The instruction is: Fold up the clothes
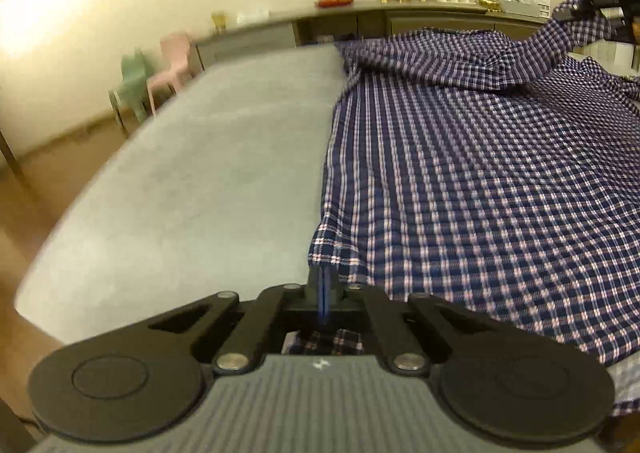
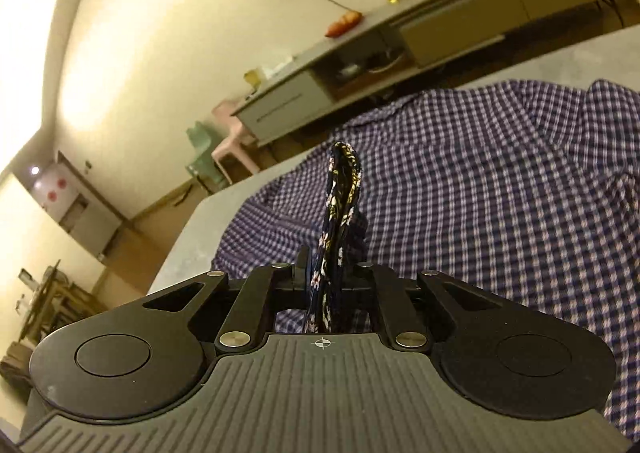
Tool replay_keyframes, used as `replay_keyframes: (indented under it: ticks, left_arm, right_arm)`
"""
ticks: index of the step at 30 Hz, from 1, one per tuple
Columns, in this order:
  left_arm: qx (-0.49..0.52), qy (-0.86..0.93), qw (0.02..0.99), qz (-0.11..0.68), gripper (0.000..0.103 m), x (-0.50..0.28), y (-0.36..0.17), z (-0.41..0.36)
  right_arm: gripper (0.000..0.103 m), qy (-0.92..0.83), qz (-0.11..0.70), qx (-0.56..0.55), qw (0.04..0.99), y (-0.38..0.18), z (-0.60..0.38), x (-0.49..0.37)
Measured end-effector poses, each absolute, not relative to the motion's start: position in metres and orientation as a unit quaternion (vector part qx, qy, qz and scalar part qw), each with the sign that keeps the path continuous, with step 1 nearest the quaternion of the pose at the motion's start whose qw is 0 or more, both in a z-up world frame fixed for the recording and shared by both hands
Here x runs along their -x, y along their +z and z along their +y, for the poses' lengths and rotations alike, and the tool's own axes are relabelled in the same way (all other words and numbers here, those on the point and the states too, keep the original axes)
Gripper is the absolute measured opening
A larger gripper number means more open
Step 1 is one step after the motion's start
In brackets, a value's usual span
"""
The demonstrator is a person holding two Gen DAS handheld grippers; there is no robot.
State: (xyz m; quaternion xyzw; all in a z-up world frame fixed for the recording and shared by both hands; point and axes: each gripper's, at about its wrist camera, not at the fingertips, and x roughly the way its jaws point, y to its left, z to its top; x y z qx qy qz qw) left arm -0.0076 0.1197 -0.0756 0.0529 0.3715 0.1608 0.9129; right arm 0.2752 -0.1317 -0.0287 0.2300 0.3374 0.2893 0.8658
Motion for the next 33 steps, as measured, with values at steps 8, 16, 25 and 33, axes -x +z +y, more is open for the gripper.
replay_keyframes:
  ticks: [8,16,25,33]
  left_arm:
    - [-0.256,0.123,0.915,0.288,0.001,0.039,-0.075,0.03]
    - [-0.265,0.062,0.903,0.333,0.009,0.05,-0.097,0.021]
    - [-0.123,-0.025,0.931,0.341,0.019,0.05,-0.043,0.055]
    - [-0.053,-0.009,0.948,0.313,0.025,-0.086,0.021,0.124]
  right_arm:
    - [0.005,0.22,0.282,-0.291,0.887,0.004,-0.212,-0.268]
    - [0.005,0.171,0.328,-0.267,0.89,-0.023,-0.23,-0.274]
    - [0.006,0.157,0.297,-0.277,0.901,-0.011,-0.219,-0.272]
    - [0.012,0.187,0.311,-0.243,0.9,-0.01,-0.191,-0.272]
